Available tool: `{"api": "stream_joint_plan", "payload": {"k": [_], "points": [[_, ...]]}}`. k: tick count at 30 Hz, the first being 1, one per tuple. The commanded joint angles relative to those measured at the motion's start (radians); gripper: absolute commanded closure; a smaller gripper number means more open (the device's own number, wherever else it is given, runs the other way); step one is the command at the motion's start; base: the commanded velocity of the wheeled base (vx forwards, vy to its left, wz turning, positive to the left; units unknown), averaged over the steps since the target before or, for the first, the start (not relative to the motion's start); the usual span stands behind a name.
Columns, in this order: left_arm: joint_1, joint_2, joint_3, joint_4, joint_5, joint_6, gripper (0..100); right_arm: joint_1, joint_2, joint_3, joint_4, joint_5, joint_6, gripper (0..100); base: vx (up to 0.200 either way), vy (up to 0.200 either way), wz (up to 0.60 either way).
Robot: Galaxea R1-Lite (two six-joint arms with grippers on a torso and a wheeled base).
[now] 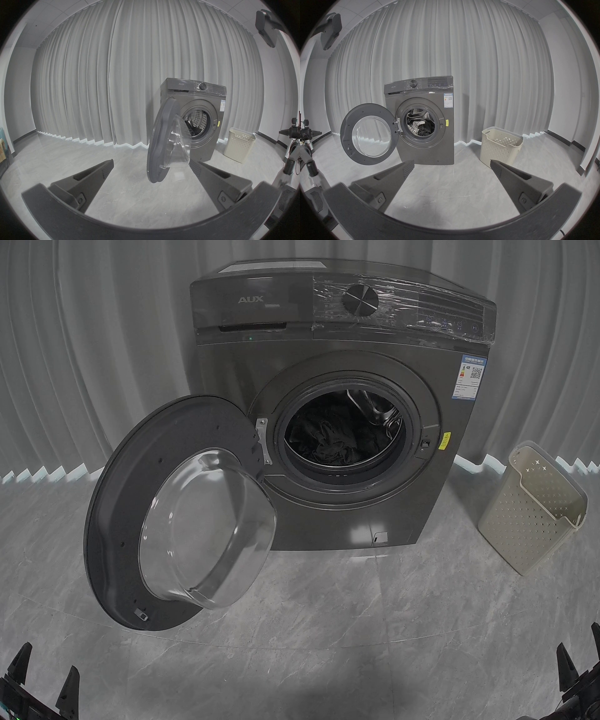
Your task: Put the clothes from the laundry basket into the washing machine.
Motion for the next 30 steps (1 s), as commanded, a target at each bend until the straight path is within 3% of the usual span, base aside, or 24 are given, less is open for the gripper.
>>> {"api": "stream_joint_plan", "payload": {"k": [1,8,20,22,24,27,30], "points": [[0.0,-0.013,0.018,0.0,0.0,0.0,0,0.0,-0.015,0.015,0.0,0.0,-0.001,0,0.0,0.2,0.0],[0.003,-0.013,0.018,0.002,-0.002,0.013,0,0.0,-0.015,0.015,0.0,0.0,0.0,0,0.0,0.0,0.0],[0.003,-0.015,0.018,-0.001,0.001,0.007,0,0.0,-0.015,0.015,0.0,0.0,-0.001,0,0.0,0.0,0.0],[0.008,0.008,-0.079,-0.044,-0.01,-0.02,0,0.0,-0.015,0.015,0.0,0.002,-0.001,0,0.0,0.0,0.0],[-0.008,0.062,-0.176,-0.026,-0.016,-0.033,0,0.0,-0.015,0.015,0.0,0.002,-0.001,0,0.0,0.0,0.0],[-0.02,0.221,-0.183,-0.001,-0.048,-0.025,0,-0.002,-0.015,0.015,0.0,0.002,-0.001,0,0.0,0.0,0.0],[-0.018,0.344,-0.176,-0.061,-0.077,-0.031,0,-0.002,-0.015,0.015,0.0,0.002,-0.001,0,0.0,0.0,0.0]]}}
